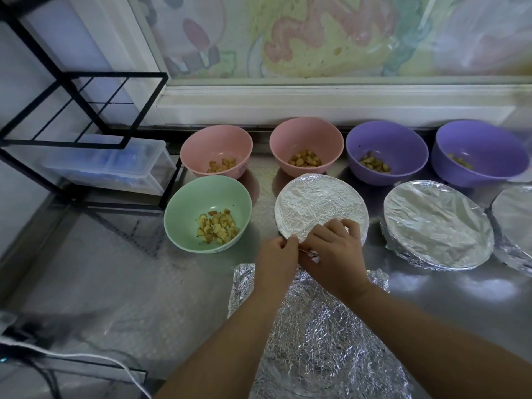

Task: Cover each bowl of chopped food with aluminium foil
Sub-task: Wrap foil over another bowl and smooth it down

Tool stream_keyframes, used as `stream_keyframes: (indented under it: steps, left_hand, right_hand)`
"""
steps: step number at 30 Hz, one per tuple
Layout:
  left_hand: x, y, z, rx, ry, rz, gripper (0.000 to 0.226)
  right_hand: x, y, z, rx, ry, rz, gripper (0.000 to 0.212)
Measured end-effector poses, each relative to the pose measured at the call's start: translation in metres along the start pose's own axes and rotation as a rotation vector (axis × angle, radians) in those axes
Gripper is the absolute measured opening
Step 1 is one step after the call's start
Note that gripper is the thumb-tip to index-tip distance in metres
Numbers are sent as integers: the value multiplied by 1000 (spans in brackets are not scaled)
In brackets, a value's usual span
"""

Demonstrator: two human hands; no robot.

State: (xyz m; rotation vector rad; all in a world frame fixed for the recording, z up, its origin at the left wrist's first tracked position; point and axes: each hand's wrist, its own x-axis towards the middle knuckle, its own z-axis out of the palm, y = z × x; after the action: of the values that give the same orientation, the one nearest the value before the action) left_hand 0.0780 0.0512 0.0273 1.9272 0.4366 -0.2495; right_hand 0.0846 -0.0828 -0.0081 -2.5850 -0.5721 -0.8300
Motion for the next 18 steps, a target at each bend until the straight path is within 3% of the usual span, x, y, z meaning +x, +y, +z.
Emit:
stream_keyframes:
  steps: [5,8,10,13,18]
  left_hand:
    - [2,-2,0,33,-10,-5,47]
    - [11,-3,-5,73,-10,22,42]
    - [20,-6,-10,68,-2,32,42]
    - [23,-13,-13,-88,-25,-10,34]
    - [10,-23,1,-478,-157,-237,26]
  right_hand:
    - [2,-9,1,-8,15,52,20]
    - [3,2,-10,19,-75,12,15]
    - [1,17,-19,56,-161,-49,23]
    - [-3,33,-26,99,-224,-80,25]
    - [-2,28,-19,160,-214,-20,21]
